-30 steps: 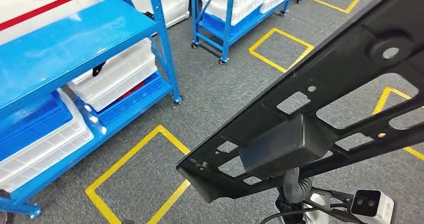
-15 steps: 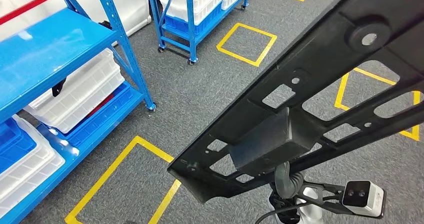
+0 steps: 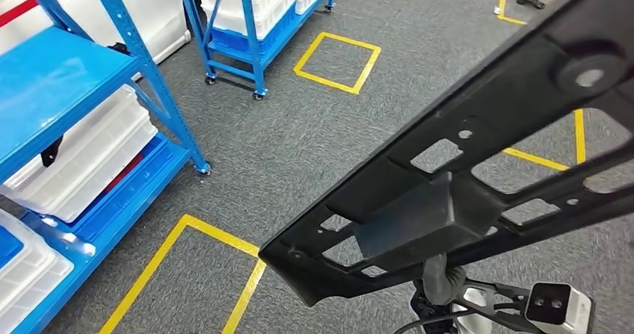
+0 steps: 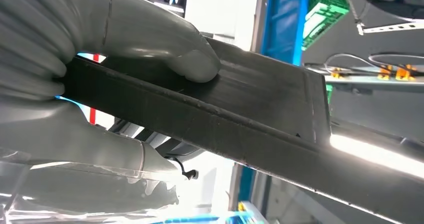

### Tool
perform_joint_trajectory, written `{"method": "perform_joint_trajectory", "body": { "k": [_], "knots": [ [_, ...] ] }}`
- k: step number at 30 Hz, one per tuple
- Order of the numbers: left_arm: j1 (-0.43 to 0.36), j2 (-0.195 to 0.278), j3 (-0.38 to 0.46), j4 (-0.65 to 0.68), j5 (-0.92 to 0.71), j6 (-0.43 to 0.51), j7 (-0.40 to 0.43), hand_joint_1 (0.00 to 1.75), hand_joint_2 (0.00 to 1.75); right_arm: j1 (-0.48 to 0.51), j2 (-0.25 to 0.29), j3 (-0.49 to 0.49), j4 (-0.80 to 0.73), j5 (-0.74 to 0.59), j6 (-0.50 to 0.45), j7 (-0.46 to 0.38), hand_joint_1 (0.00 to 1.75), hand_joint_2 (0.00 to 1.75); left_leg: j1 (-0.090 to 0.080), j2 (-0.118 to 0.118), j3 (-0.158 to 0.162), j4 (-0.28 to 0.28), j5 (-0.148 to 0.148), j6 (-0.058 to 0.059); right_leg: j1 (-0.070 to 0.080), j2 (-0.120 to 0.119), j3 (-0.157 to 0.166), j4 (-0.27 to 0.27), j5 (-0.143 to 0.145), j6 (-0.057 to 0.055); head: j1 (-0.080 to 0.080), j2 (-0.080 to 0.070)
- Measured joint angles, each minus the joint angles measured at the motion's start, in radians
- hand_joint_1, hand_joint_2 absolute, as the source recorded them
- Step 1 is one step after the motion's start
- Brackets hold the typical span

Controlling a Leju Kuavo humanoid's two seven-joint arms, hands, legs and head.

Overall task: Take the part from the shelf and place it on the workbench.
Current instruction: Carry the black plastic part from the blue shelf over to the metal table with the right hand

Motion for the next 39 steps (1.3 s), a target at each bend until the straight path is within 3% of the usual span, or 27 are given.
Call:
{"method": "perform_joint_trajectory", "body": {
  "k": [2, 4, 6, 7, 8, 9, 11, 13, 15, 16, 17, 19, 21, 23, 24, 25, 26, 28, 30, 32, 34, 37, 38, 39],
  "knots": [
    [-0.002, 0.005, 0.001, 0.000, 0.007, -0.028, -0.003, 0.00, 1.75, 0.012, -0.001, -0.002, -0.010, 0.000, 0.003, -0.003, 1.75, 1.75, 0.001, 0.008, 0.006, -0.002, -0.004, -0.011, -0.002, 0.022, 0.003, -0.011, 0.007, -0.009, -0.001, 0.000],
    [-0.004, 0.012, 0.004, 0.000, 0.016, -0.050, -0.008, 0.00, 1.75, 0.020, -0.001, -0.004, -0.017, 0.000, 0.006, -0.005, 1.75, 1.75, 0.003, -0.029, -0.008, 0.041, -0.035, -0.019, -0.010, 0.041, 0.013, -0.026, 0.015, -0.019, -0.003, 0.000],
    [-0.002, 0.019, 0.009, 0.000, 0.021, -0.066, -0.012, 0.00, 1.75, 0.022, 0.000, -0.005, -0.019, 0.001, 0.011, -0.006, 1.75, 1.75, 0.006, -0.071, -0.062, 0.159, -0.096, -0.025, -0.015, 0.060, 0.016, -0.031, 0.018, -0.026, -0.007, 0.000],
    [-0.001, 0.021, 0.012, 0.000, 0.024, -0.071, -0.014, 0.00, 1.75, 0.024, 0.000, -0.005, -0.019, 0.002, 0.014, -0.006, 1.75, 1.75, 0.006, -0.077, -0.094, 0.223, -0.121, -0.028, -0.014, 0.072, 0.016, -0.030, 0.017, -0.027, -0.009, 0.000],
    [0.000, 0.024, 0.014, 0.000, 0.026, -0.076, -0.016, 0.00, 1.75, 0.026, 0.000, -0.006, -0.019, 0.004, 0.018, -0.007, 1.75, 1.75, 0.007, -0.078, -0.117, 0.265, -0.129, -0.030, -0.014, 0.085, 0.016, -0.028, 0.017, -0.027, -0.010, 0.000],
    [0.000, 0.027, 0.017, 0.000, 0.027, -0.081, -0.018, 0.00, 1.75, 0.027, 0.001, -0.007, -0.019, 0.006, 0.020, -0.008, 1.75, 1.75, 0.008, -0.079, -0.124, 0.270, -0.117, -0.032, -0.015, 0.098, 0.016, -0.026, 0.016, -0.027, -0.010, 0.000],
    [-0.002, 0.034, 0.019, 0.000, 0.026, -0.091, -0.019, 0.00, 1.75, 0.028, 0.001, -0.010, -0.020, 0.010, 0.022, -0.008, 1.75, 1.75, 0.011, -0.090, -0.085, 0.172, -0.046, -0.033, -0.017, 0.125, 0.016, -0.017, 0.012, -0.021, -0.010, 0.000],
    [-0.006, 0.039, 0.021, 0.000, 0.023, -0.099, -0.019, 0.00, 1.75, 0.027, 0.002, -0.012, -0.021, 0.013, 0.022, -0.008, 1.75, 1.75, 0.015, -0.129, -0.033, 0.052, 0.003, -0.031, -0.018, 0.148, 0.010, -0.003, 0.005, -0.012, -0.010, 0.000],
    [-0.011, 0.042, 0.021, 0.000, 0.022, -0.101, -0.018, 0.00, 1.75, 0.028, 0.003, -0.015, -0.022, 0.014, 0.022, -0.009, 1.75, 1.75, 0.014, -0.150, -0.016, 0.013, 0.006, -0.022, -0.021, 0.165, 0.002, 0.005, 0.004, -0.001, -0.010, 0.000],
    [-0.014, 0.043, 0.021, 0.000, 0.022, -0.102, -0.018, 0.00, 1.75, 0.029, 0.003, -0.016, -0.023, 0.014, 0.022, -0.009, 1.75, 1.75, 0.012, -0.142, -0.015, 0.010, 0.008, -0.015, -0.023, 0.174, -0.001, 0.004, 0.006, 0.006, -0.011, 0.000],
    [-0.016, 0.044, 0.021, 0.000, 0.021, -0.102, -0.017, 0.00, 1.75, 0.030, 0.003, -0.019, -0.025, 0.015, 0.022, -0.009, 1.75, 1.75, 0.012, -0.132, -0.014, 0.006, 0.012, -0.008, -0.024, 0.173, -0.003, 0.004, 0.006, 0.011, -0.011, 0.000],
    [-0.018, 0.046, 0.021, 0.000, 0.019, -0.107, -0.016, 0.00, 1.75, 0.032, 0.003, -0.024, -0.030, 0.016, 0.022, -0.010, 1.75, 1.75, 0.014, -0.111, -0.008, -0.006, 0.018, 0.007, -0.023, 0.133, -0.018, 0.036, -0.015, 0.021, -0.007, 0.000],
    [-0.019, 0.048, 0.021, 0.000, 0.018, -0.116, -0.014, 0.00, 1.75, 0.033, 0.003, -0.028, -0.034, 0.020, 0.021, -0.010, 1.75, 1.75, 0.012, -0.089, -0.005, -0.012, 0.020, 0.015, -0.024, 0.081, -0.070, 0.141, -0.071, 0.028, -0.003, 0.000],
    [-0.020, 0.051, 0.021, 0.000, 0.018, -0.128, -0.010, 0.00, 1.75, 0.037, 0.003, -0.033, -0.035, 0.024, 0.022, -0.010, 1.75, 1.75, 0.010, -0.066, -0.004, -0.011, 0.017, 0.017, -0.030, 0.066, -0.130, 0.252, -0.110, 0.034, -0.002, 0.000],
    [-0.022, 0.052, 0.021, 0.000, 0.017, -0.133, -0.009, 0.00, 1.75, 0.039, 0.003, -0.035, -0.035, 0.025, 0.022, -0.011, 1.75, 1.75, 0.009, -0.054, -0.003, -0.011, 0.015, 0.016, -0.032, 0.063, -0.140, 0.267, -0.105, 0.036, -0.002, 0.000],
    [-0.024, 0.052, 0.021, 0.000, 0.016, -0.137, -0.007, 0.00, 1.75, 0.040, 0.003, -0.037, -0.036, 0.026, 0.023, -0.011, 1.75, 1.75, 0.008, -0.043, -0.002, -0.011, 0.013, 0.015, -0.033, 0.060, -0.129, 0.243, -0.083, 0.035, -0.002, 0.000],
    [-0.027, 0.052, 0.021, 0.000, 0.015, -0.139, -0.006, 0.00, 1.75, 0.040, 0.003, -0.038, -0.036, 0.026, 0.023, -0.011, 1.75, 1.75, 0.008, -0.032, 0.001, -0.011, 0.011, 0.013, -0.033, 0.051, -0.100, 0.184, -0.048, 0.033, -0.002, 0.000],
    [-0.031, 0.053, 0.021, 0.000, 0.015, -0.141, -0.005, 0.00, 1.75, 0.038, 0.003, -0.040, -0.038, 0.027, 0.026, -0.011, 1.75, 1.75, 0.006, -0.016, 0.008, -0.011, 0.005, 0.006, -0.025, 0.013, -0.029, 0.049, 0.001, 0.023, -0.003, 0.000],
    [-0.034, 0.053, 0.021, 0.000, 0.014, -0.141, -0.004, 0.00, 1.75, 0.035, 0.004, -0.041, -0.040, 0.027, 0.030, -0.011, 1.75, 1.75, 0.005, -0.001, 0.013, -0.012, 0.000, -0.004, -0.015, -0.005, -0.001, -0.008, 0.010, 0.013, -0.003, 0.000],
    [-0.036, 0.054, 0.021, 0.000, 0.013, -0.141, -0.004, 0.00, 1.75, 0.034, 0.004, -0.041, -0.043, 0.027, 0.032, -0.012, 1.75, 1.75, 0.005, 0.014, 0.018, -0.015, -0.005, -0.016, -0.013, 0.016, -0.001, -0.012, 0.012, 0.003, -0.003, 0.000],
    [-0.037, 0.055, 0.021, 0.000, 0.013, -0.140, -0.003, 0.00, 1.75, 0.032, 0.005, -0.043, -0.047, 0.026, 0.034, -0.012, 1.75, 1.75, 0.008, -0.008, 0.012, 0.010, -0.026, -0.025, -0.018, 0.036, 0.005, -0.023, 0.018, -0.009, -0.004, 0.000],
    [-0.032, 0.057, 0.021, 0.000, 0.013, -0.133, -0.002, 0.00, 1.75, 0.027, 0.009, -0.043, -0.049, 0.026, 0.037, -0.010, 1.75, 1.75, 0.010, -0.071, -0.070, 0.185, -0.114, -0.029, -0.021, 0.064, 0.011, -0.029, 0.019, -0.024, -0.008, 0.000],
    [-0.029, 0.057, 0.021, 0.000, 0.012, -0.130, -0.002, 0.00, 1.75, 0.027, 0.010, -0.043, -0.049, 0.026, 0.038, -0.010, 1.75, 1.75, 0.010, -0.077, -0.102, 0.245, -0.133, -0.031, -0.020, 0.077, 0.012, -0.028, 0.018, -0.025, -0.009, 0.000],
    [-0.027, 0.057, 0.021, 0.000, 0.011, -0.126, -0.003, 0.00, 1.75, 0.027, 0.011, -0.043, -0.049, 0.026, 0.038, -0.009, 1.75, 1.75, 0.011, -0.078, -0.121, 0.275, -0.132, -0.032, -0.019, 0.090, 0.012, -0.026, 0.017, -0.026, -0.010, 0.000]
  ]
}}
